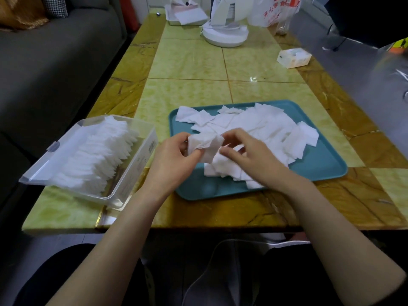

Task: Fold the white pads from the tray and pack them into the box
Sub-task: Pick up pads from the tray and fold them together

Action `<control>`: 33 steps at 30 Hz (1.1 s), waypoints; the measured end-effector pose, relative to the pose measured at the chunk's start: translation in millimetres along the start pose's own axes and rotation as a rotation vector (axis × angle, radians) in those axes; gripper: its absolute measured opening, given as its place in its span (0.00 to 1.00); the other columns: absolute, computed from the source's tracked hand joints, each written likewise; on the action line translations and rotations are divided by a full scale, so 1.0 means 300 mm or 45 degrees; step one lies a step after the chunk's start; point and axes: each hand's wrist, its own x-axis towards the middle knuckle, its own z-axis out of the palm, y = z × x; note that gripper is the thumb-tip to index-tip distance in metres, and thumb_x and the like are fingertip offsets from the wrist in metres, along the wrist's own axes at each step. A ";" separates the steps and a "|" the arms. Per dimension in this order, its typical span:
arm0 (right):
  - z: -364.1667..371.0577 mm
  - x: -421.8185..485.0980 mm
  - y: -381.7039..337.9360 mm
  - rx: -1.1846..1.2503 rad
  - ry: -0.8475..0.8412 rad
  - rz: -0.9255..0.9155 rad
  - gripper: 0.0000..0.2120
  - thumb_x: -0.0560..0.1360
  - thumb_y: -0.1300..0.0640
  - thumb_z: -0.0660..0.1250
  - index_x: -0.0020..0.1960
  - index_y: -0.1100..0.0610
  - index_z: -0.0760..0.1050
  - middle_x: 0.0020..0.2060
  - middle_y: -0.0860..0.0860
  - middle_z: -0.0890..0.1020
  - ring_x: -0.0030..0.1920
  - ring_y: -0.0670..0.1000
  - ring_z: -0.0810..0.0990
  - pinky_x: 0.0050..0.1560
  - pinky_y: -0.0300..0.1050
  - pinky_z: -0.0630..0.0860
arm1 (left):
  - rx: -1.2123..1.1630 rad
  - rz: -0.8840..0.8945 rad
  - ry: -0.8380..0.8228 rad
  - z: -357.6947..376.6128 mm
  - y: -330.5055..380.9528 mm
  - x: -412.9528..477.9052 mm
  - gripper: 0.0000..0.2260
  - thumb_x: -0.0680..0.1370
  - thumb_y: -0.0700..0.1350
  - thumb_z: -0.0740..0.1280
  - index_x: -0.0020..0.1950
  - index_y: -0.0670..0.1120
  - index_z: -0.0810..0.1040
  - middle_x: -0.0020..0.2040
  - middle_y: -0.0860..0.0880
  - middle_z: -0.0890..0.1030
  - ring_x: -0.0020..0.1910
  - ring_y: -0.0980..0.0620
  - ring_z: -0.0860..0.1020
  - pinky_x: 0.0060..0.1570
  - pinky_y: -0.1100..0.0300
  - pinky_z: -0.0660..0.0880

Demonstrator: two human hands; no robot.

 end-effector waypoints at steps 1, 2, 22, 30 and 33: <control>-0.040 0.002 0.022 -0.049 0.073 -0.005 0.11 0.73 0.52 0.68 0.53 0.49 0.70 0.46 0.44 0.77 0.46 0.42 0.75 0.46 0.32 0.70 | 0.012 0.008 0.001 0.001 0.003 -0.001 0.03 0.75 0.44 0.69 0.45 0.45 0.79 0.39 0.51 0.84 0.41 0.53 0.82 0.43 0.53 0.77; -0.081 0.000 0.048 -0.147 0.138 0.016 0.14 0.71 0.50 0.71 0.54 0.48 0.71 0.47 0.45 0.77 0.47 0.44 0.74 0.47 0.35 0.70 | 0.024 0.012 -0.005 0.005 0.005 -0.003 0.02 0.75 0.44 0.69 0.45 0.46 0.79 0.39 0.53 0.83 0.40 0.55 0.81 0.41 0.56 0.76; -0.136 -0.047 0.100 -0.328 0.930 -0.243 0.04 0.78 0.58 0.64 0.46 0.59 0.75 0.42 0.49 0.75 0.42 0.44 0.70 0.41 0.30 0.67 | -0.047 -0.115 0.130 0.028 0.023 0.028 0.03 0.76 0.43 0.67 0.48 0.46 0.78 0.42 0.50 0.82 0.43 0.52 0.80 0.43 0.53 0.76; 0.004 0.019 0.085 -0.564 0.562 -0.369 0.04 0.72 0.63 0.67 0.46 0.58 0.78 0.42 0.52 0.79 0.47 0.52 0.72 0.47 0.38 0.67 | -0.061 -0.135 0.128 0.011 0.013 0.016 0.01 0.76 0.43 0.67 0.47 0.48 0.77 0.42 0.52 0.82 0.44 0.52 0.81 0.48 0.50 0.78; 0.026 0.029 0.089 -0.551 0.511 -0.319 0.04 0.73 0.62 0.67 0.46 0.58 0.79 0.42 0.51 0.81 0.46 0.54 0.75 0.46 0.42 0.68 | -0.064 -0.134 0.129 0.006 0.010 0.016 0.02 0.76 0.43 0.67 0.47 0.49 0.77 0.42 0.54 0.81 0.45 0.53 0.80 0.48 0.51 0.77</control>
